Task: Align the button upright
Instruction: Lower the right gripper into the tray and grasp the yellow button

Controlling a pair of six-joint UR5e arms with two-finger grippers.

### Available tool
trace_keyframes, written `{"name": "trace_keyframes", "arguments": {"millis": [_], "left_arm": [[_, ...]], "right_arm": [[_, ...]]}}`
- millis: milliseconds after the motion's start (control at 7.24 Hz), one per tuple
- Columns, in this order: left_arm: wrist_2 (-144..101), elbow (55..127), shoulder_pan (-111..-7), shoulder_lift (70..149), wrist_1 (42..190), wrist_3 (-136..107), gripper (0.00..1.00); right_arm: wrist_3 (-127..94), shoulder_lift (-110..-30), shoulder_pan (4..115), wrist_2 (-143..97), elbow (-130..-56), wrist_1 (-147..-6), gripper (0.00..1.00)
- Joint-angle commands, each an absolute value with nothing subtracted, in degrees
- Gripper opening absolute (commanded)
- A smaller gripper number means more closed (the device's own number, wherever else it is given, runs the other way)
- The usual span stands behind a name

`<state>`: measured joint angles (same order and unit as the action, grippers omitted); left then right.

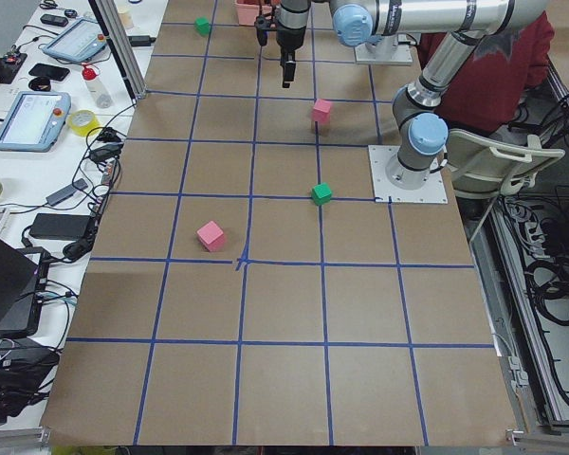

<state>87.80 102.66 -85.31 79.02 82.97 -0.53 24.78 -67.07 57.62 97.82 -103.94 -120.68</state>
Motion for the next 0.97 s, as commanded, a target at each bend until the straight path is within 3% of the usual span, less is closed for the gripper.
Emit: {"name": "trace_keyframes", "arguments": {"millis": [0, 138, 276, 414, 691, 829], "left_arm": [[87.8, 102.7, -85.3, 79.0, 83.0, -0.5, 1.00], [87.8, 102.7, -85.3, 79.0, 83.0, -0.5, 1.00], [87.8, 102.7, -85.3, 79.0, 83.0, -0.5, 1.00], [87.8, 102.7, -85.3, 79.0, 83.0, -0.5, 1.00], [87.8, 102.7, -85.3, 79.0, 83.1, -0.5, 1.00], [87.8, 102.7, -85.3, 79.0, 83.1, -0.5, 1.00]], "right_arm": [[24.8, -65.8, 57.4, 97.8, -104.7, -121.6, 1.00], [24.7, -65.6, 57.3, 97.8, -105.4, -121.6, 1.00], [24.6, -65.5, 57.2, 97.4, -105.6, -121.6, 0.92], [24.6, -65.5, 57.2, 97.5, -105.6, -121.6, 0.90], [24.4, -65.6, 57.2, 97.9, -105.6, -121.6, 0.37], [24.0, -65.7, 57.2, 97.9, -105.6, -121.6, 0.03]]}}
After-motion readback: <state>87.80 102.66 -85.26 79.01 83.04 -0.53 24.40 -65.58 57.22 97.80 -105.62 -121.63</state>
